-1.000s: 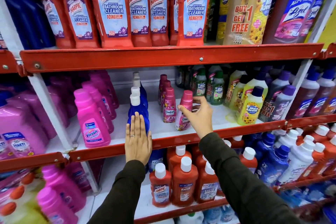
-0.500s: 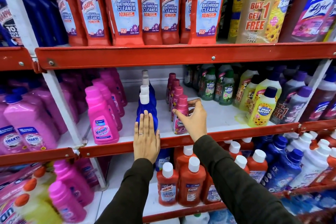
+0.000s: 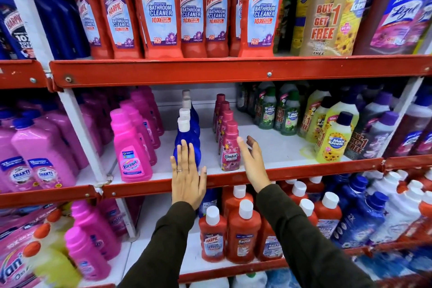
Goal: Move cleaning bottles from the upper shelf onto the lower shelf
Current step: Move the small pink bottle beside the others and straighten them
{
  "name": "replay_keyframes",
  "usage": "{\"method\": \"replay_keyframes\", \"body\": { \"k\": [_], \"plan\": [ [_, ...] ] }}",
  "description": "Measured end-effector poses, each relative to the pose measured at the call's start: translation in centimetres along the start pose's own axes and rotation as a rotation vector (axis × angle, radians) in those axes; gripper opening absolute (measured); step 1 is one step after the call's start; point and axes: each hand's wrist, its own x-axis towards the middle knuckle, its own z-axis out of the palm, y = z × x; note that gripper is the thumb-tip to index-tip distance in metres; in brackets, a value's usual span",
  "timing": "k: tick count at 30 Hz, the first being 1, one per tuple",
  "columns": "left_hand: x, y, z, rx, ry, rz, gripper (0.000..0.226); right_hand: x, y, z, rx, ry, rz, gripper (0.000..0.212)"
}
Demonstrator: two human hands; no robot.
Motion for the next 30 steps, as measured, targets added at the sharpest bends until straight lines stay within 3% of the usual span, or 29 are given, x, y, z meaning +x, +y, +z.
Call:
{"method": "replay_keyframes", "body": {
  "k": [4,7,11,16,22,30],
  "plan": [
    [-0.4,3.5,0.4,-0.34,-0.123,0.055,0.071,-0.3,0.1,-0.2,0.078,-0.082,0.064,0.077],
    [0.4,6.6,0.7,-0.652,-0.285,-0.155,0.065,-0.3,0.0,-0.2,0.112,-0.159,0.091,0.058],
    [2.4,8.4,0.9,-0.89,-0.371,-0.434,0.071,-0.7,-0.6,-0.4,0.181,-0.214,0.111,0.037],
    [3.6,9.1,1.9,-0.989,-0.45,-0.579,0.062,-0.4,-0.5,-0.3,0.119,-0.266,0.136,0.049],
    [3.7,9.1,2.7,-0.991,-0.44,-0.618,0.066,-0.1,-0.2,-0.9,0.113,-0.314,0.131,0.061],
    [3.6,9.0,3.0,-0.998,-0.419,-0.615,0.062,-0.3,-0.1,-0.9,0.111,-0.308,0.101,0.054]
  ]
}}
